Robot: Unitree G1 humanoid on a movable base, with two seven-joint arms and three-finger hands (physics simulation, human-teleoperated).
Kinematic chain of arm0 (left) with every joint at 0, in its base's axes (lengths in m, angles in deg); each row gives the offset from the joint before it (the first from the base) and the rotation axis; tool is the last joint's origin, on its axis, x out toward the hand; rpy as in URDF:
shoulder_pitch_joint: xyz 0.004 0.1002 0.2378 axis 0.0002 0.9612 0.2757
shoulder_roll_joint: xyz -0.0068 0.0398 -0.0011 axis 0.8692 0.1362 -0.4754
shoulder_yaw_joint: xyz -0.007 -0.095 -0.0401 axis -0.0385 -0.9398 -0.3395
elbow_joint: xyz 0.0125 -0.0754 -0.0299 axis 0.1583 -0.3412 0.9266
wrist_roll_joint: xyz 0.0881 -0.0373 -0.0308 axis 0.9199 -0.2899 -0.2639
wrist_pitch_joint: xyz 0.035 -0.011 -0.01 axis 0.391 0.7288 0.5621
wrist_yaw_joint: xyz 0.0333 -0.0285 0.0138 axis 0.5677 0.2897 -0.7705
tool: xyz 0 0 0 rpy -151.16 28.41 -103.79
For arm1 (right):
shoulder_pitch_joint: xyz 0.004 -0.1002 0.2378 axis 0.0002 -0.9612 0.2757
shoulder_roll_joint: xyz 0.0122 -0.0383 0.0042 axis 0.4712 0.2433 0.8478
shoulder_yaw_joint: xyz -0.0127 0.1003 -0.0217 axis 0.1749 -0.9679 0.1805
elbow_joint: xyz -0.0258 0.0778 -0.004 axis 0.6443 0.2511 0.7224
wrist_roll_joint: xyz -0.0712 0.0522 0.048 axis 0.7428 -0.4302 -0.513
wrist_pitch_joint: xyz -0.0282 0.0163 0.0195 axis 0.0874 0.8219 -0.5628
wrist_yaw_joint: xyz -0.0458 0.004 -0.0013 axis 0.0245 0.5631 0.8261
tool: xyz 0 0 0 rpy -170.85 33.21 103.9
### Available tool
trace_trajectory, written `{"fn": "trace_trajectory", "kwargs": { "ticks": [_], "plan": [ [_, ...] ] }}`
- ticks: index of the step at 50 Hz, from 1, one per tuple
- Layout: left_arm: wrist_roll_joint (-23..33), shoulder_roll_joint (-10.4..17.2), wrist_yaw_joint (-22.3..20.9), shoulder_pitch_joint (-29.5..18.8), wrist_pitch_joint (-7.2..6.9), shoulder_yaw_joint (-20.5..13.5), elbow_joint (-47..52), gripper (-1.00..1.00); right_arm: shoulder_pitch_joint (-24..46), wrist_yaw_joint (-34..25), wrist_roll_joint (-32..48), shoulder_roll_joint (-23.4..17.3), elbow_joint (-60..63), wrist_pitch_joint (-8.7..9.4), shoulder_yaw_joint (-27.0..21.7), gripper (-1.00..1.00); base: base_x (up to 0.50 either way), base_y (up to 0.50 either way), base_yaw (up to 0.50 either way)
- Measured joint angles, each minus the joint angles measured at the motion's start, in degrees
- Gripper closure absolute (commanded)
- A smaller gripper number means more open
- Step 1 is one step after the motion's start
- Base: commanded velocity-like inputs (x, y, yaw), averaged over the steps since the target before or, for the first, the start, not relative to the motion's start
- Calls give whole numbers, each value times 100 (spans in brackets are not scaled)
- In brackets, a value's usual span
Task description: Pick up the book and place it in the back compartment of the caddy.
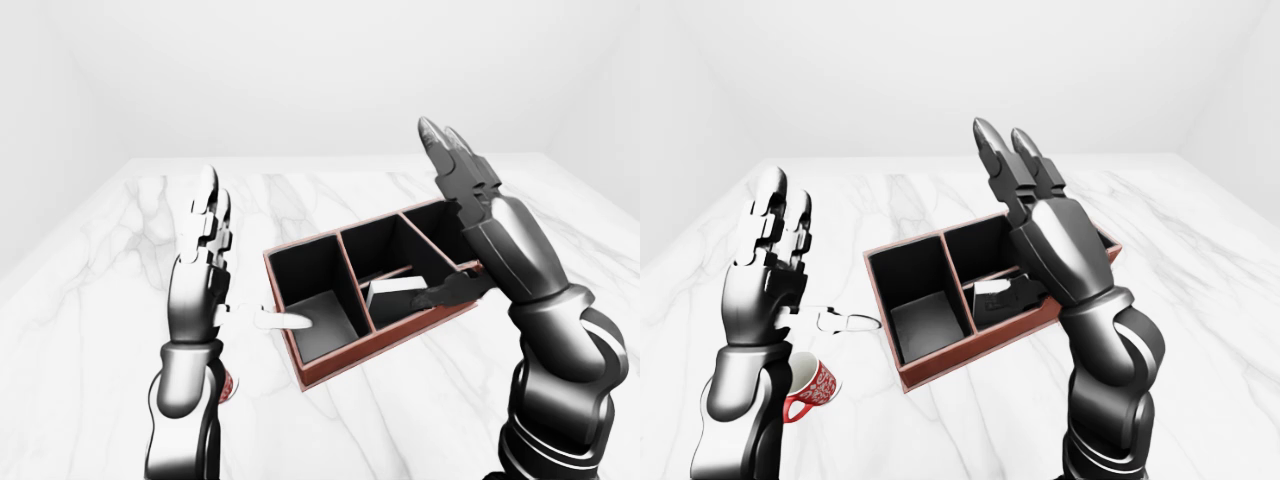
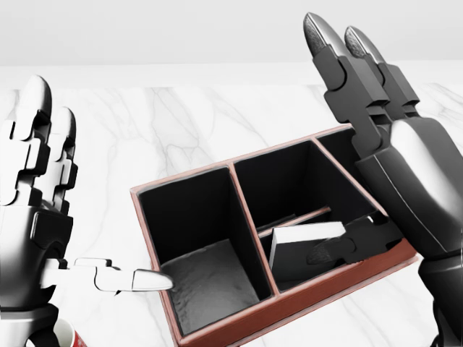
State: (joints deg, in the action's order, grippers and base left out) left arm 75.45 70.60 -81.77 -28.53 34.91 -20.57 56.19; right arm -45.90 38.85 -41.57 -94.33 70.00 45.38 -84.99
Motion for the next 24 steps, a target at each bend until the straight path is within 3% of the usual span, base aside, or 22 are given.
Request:
{"fn": "trace_trajectory", "kwargs": {
  "ticks": [10,24],
  "plan": [
    [-56,4,-20,-2,0,-23,266,-100,-470,128,-499,194,1013,0,-191,-100,0,0,0],
    [-208,14,-31,-35,0,-108,713,-100,-697,-117,-761,1193,1532,0,-674,-100,0,0,0]
  ]
}}
